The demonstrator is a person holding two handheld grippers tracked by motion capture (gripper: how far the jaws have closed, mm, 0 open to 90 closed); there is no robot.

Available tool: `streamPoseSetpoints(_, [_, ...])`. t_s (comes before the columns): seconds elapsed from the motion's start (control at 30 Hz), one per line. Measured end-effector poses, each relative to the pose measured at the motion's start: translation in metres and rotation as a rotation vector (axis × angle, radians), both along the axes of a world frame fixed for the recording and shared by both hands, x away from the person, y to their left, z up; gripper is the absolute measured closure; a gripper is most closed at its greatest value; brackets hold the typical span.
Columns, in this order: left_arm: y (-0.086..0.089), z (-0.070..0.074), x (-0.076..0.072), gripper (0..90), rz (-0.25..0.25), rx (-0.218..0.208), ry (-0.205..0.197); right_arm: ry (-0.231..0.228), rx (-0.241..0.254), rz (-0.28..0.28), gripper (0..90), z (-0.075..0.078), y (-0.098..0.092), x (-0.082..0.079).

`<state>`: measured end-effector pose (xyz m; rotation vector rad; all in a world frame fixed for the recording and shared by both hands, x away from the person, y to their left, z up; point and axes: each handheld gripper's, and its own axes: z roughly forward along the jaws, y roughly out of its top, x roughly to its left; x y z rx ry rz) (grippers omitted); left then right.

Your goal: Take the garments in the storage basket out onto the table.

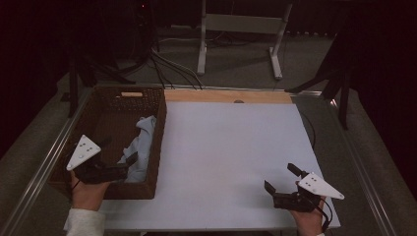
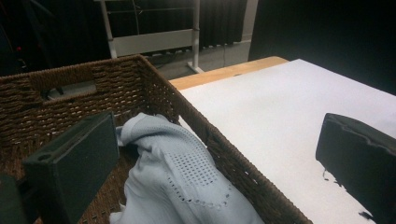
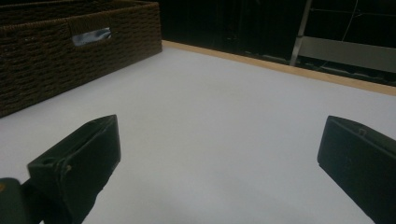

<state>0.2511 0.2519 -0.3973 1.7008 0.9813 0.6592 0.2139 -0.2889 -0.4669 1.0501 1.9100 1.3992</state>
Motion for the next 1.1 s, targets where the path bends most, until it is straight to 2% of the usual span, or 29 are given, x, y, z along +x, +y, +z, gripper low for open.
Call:
streamPoseSetpoints(0.83, [-0.002,0.006,0.018,0.4,-0.017,0.021,0.026,0.004,0.002,0.002,0.0,0.0,0.0,0.0])
streamPoseSetpoints(1.1, [-0.002,0.007,0.026,0.4,-0.019,0.013,0.031,0.003,0.004,0.001,0.0,0.0,0.0,0.0])
